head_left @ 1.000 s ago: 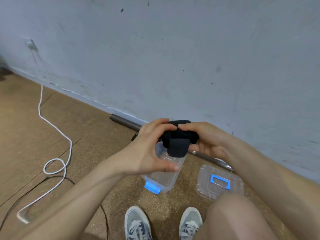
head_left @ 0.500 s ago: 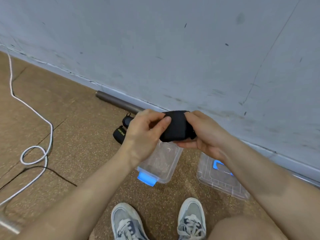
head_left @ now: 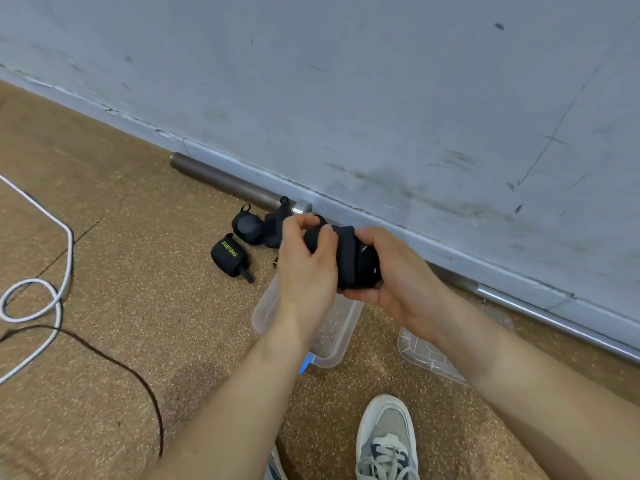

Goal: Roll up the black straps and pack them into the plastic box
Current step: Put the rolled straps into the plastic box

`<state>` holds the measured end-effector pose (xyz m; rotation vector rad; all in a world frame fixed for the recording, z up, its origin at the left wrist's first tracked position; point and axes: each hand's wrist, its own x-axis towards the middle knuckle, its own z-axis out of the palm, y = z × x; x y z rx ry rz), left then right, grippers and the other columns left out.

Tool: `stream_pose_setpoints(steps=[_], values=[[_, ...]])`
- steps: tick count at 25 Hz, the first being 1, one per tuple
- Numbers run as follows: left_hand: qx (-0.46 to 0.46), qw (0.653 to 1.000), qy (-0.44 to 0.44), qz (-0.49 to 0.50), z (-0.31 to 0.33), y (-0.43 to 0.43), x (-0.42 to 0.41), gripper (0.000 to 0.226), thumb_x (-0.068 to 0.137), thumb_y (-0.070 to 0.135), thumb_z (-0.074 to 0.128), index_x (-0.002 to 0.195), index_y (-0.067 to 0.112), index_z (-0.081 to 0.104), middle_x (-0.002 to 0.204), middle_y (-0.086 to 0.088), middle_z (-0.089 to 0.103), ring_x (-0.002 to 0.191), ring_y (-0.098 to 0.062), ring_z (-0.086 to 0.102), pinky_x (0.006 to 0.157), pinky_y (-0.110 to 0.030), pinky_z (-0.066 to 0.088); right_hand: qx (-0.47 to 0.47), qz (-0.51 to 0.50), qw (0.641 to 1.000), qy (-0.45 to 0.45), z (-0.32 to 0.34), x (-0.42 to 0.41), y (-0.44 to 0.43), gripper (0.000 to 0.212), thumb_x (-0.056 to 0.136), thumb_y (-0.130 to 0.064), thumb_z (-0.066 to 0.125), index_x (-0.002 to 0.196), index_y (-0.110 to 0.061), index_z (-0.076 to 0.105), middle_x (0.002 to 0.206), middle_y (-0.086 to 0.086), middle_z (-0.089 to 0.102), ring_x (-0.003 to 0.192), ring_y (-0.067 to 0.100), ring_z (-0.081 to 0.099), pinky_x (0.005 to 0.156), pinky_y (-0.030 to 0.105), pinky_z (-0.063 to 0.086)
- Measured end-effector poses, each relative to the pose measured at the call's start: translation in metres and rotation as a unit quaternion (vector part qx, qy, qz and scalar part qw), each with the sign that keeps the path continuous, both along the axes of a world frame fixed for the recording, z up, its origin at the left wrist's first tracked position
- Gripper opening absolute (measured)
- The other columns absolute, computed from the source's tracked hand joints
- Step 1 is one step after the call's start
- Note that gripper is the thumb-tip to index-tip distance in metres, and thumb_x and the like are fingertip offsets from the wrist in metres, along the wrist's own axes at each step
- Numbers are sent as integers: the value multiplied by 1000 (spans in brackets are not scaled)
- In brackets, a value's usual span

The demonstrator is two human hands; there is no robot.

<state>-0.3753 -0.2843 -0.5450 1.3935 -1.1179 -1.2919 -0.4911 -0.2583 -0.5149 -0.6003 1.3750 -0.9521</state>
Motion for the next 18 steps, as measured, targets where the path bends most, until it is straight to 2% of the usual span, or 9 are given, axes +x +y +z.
stream_pose_setpoints(steps=[3,6,8,9,10,11,13,15,18], values=[[107,993,55,-18,-22,-8,2,18,96,33,55,95,17,64,92,-3,71,86,-17,67,73,-38,60,7,68,997,40,-18,-3,-6,31,91,-28,70,118,-17,60,110,9,71,91,20,74,77,34,61],[66,998,-18,8,-50,-9,4,21,97,27,53,82,13,58,79,-2,63,75,-13,58,68,-31,51,22,96,994,43,-42,-4,-11,26,88,-13,72,113,-13,65,107,14,72,95,26,73,85,47,60],[59,997,-49,-28,-68,-11,7,24,99,24,48,78,16,54,74,2,58,68,-5,53,64,-27,43,19,108,991,71,-60,-4,-17,21,87,-13,73,107,-16,67,103,10,71,94,25,73,81,43,61],[54,992,-93,-66,-78,-14,11,25,101,24,46,78,16,53,73,4,56,65,-1,50,63,-27,39,2,135,983,125,-68,-5,-20,21,85,-14,74,104,-18,67,100,7,70,92,23,72,78,39,61],[26,978,-170,-115,-90,-18,19,24,101,25,45,81,17,55,75,4,56,67,0,51,64,-28,37,-31,190,954,230,-76,-10,-25,24,83,-18,74,105,-20,65,98,4,68,91,20,68,76,36,59],[-20,944,-296,-145,-102,-25,30,19,101,27,46,90,18,59,84,1,59,79,-5,55,69,-31,38,-65,262,900,343,-85,-16,-31,30,80,-22,74,108,-22,63,96,3,64,91,19,63,74,36,55],[-41,849,-496,-178,-126,-41,56,31,95,31,52,123,19,56,116,-9,59,111,-29,53,86,-41,44,-97,366,784,492,-109,-23,-48,43,79,-26,71,119,-27,55,98,3,53,94,20,50,73,38,48],[69,811,-538,-217,-140,-46,72,46,95,31,51,138,17,42,123,-13,58,113,-37,53,89,-46,46,-100,375,726,568,-132,-26,-62,53,81,-29,68,130,-29,48,103,4,47,94,25,53,74,38,50],[163,814,-495,-255,-153,-31,65,26,93,30,54,115,18,54,96,-5,69,90,-29,65,76,-40,54,-140,347,627,683,-169,-21,-77,61,82,-25,69,137,-25,43,113,5,56,100,32,59,82,42,44]])
